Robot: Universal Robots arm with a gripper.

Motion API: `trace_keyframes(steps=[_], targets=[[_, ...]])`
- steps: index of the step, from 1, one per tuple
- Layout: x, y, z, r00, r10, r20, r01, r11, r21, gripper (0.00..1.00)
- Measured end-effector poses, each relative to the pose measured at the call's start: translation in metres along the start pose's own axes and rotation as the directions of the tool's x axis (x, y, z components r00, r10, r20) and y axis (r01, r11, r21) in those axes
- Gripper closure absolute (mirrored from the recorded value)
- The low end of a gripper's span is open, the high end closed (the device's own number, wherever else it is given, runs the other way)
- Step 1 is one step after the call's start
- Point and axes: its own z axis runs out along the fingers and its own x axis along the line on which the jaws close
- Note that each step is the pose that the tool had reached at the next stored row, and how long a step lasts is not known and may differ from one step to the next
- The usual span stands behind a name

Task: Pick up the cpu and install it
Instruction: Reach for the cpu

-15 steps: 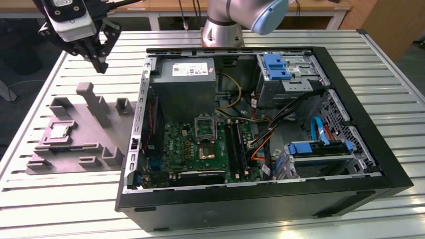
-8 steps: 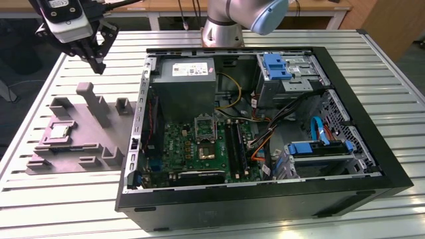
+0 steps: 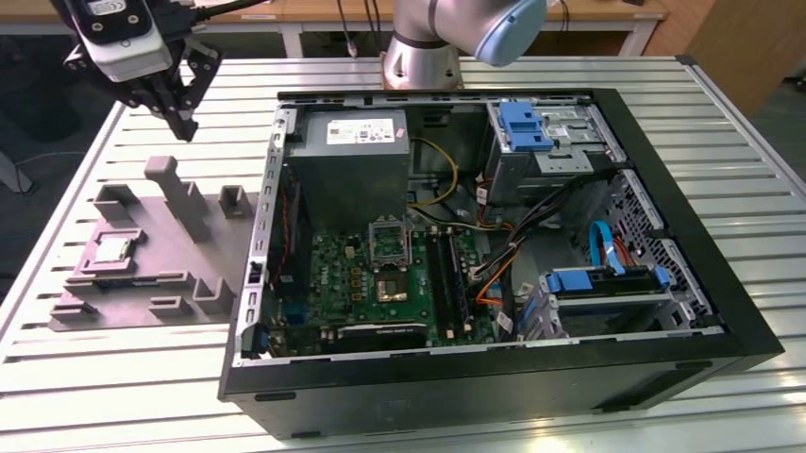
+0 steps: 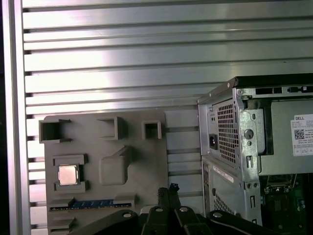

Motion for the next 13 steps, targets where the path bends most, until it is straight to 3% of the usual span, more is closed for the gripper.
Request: trace_keyframes(steps=[13], targets=[[0.0021, -0.0002, 0.001, 1.0, 0.0, -0.0002, 0.0, 1.0, 0.0, 0.89]])
